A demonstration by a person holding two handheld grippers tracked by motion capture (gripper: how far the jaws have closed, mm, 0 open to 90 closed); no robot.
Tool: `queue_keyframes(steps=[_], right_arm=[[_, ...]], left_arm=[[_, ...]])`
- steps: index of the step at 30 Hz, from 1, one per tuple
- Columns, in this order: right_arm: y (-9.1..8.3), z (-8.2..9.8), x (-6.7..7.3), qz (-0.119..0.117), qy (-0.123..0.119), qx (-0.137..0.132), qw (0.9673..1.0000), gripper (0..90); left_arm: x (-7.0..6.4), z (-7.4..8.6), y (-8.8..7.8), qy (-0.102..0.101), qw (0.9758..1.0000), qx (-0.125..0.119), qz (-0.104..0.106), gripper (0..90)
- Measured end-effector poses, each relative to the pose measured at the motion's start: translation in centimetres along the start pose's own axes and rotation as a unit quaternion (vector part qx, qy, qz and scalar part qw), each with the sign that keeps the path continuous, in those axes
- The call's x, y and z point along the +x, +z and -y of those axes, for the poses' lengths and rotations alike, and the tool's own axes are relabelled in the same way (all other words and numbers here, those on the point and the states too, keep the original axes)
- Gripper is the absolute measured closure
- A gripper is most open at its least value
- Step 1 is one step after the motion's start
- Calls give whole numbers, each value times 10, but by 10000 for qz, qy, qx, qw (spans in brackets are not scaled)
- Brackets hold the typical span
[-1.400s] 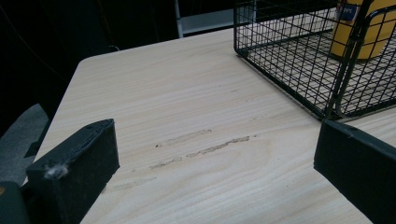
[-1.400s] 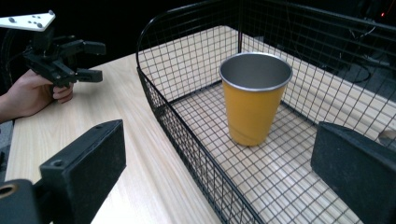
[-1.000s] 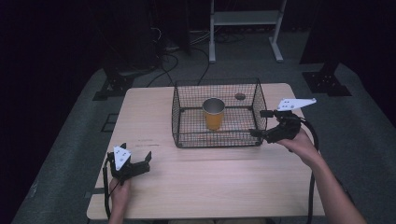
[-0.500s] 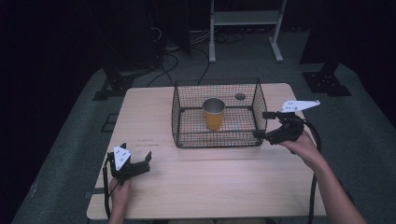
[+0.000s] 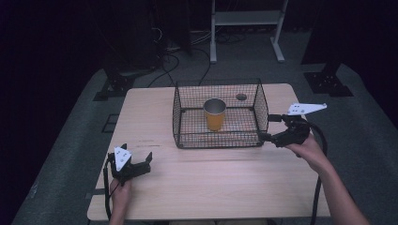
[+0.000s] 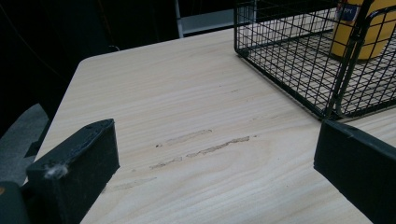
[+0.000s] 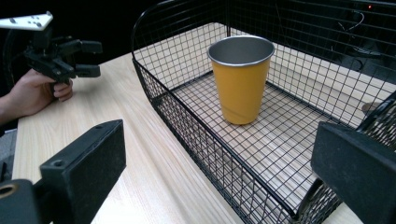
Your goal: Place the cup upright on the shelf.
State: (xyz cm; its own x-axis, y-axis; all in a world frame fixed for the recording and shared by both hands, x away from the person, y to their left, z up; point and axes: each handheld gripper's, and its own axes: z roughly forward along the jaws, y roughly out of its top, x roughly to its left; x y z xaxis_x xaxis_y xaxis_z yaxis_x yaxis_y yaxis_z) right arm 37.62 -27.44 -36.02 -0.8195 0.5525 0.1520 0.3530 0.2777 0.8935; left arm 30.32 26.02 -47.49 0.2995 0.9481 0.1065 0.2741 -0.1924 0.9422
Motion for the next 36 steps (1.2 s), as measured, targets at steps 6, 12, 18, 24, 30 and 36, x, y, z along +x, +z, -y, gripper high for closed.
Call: queue_keyframes(steps=[6, 12, 18, 24, 30, 36], right_arm=[[-3, 3, 0, 7, 30, -50, 10000, 25], [-5, 8, -2, 32, 59, 15, 10000, 25], [-13, 11, -2, 71, 81, -41, 9999, 26], [-19, 12, -4, 77, 128, -99, 9998, 58], [-22, 13, -3, 84, 125, -139, 9998, 58], [-20, 13, -3, 63, 133, -96, 9998, 58]], left_arm=[[0, 0, 0, -5, 10000, -1, -4, 0], [0, 0, 0, -10, 10000, -4, -4, 0], [0, 0, 0, -2, 10000, -12, 2, 0], [0, 0, 0, 0, 10000, -5, 0, 0], [0, 0, 0, -5, 10000, -7, -2, 0], [0, 0, 0, -3, 10000, -8, -3, 0]])
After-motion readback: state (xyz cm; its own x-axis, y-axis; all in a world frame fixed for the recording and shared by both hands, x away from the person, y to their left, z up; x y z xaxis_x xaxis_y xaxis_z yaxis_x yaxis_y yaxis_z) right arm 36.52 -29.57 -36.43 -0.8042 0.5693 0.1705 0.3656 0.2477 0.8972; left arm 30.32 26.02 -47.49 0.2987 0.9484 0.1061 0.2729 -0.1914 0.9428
